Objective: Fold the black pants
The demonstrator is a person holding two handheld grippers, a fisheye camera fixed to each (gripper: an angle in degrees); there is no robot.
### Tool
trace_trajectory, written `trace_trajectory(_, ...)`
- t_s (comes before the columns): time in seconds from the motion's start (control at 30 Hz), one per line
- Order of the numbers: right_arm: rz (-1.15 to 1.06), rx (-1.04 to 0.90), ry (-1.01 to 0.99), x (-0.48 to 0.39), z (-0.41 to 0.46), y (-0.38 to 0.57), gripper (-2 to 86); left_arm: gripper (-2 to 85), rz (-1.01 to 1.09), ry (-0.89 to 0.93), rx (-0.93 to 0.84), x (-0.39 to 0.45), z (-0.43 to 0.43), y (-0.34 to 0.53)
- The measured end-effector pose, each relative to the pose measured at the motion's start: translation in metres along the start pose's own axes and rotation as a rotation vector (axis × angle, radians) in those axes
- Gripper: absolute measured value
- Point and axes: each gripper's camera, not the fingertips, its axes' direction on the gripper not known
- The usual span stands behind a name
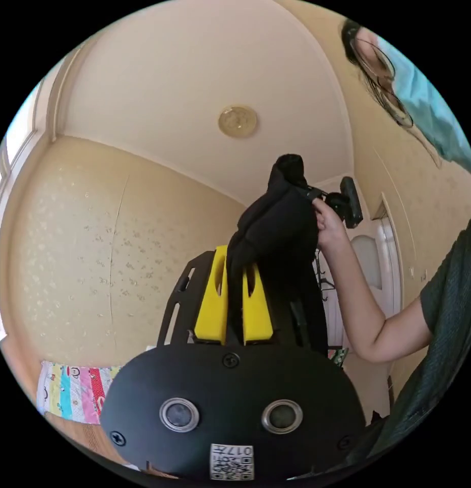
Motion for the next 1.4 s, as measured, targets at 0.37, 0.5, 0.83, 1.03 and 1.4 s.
trace_trajectory(0.37, -0.051, -0.381, -0.656, 0.141, 0.019, -0.021, 5.3, 2.6, -0.099, 0.408, -0.183, -0.134, 0.063, -0.098)
trace_trajectory(0.5, 0.042, -0.412, -0.775, 0.162, 0.053, -0.018, 5.6, 2.6, -0.133, 0.388, -0.241, -0.153, 0.073, -0.098)
trace_trajectory(0.83, 0.326, -0.808, -0.472, 0.290, 0.415, 0.056, 5.3, 4.3, -0.478, -0.110, -0.606, -0.423, 0.271, 0.024)
trace_trajectory(1.03, 0.376, -0.935, 0.023, 0.374, 0.676, 0.209, 9.2, 10.5, -0.667, -0.587, -0.893, -0.668, 0.383, 0.211)
trace_trajectory(1.4, 0.533, -1.541, -0.201, 0.337, 0.570, 0.598, 9.5, 10.6, -0.998, -0.697, -1.368, -0.620, 0.132, 0.615)
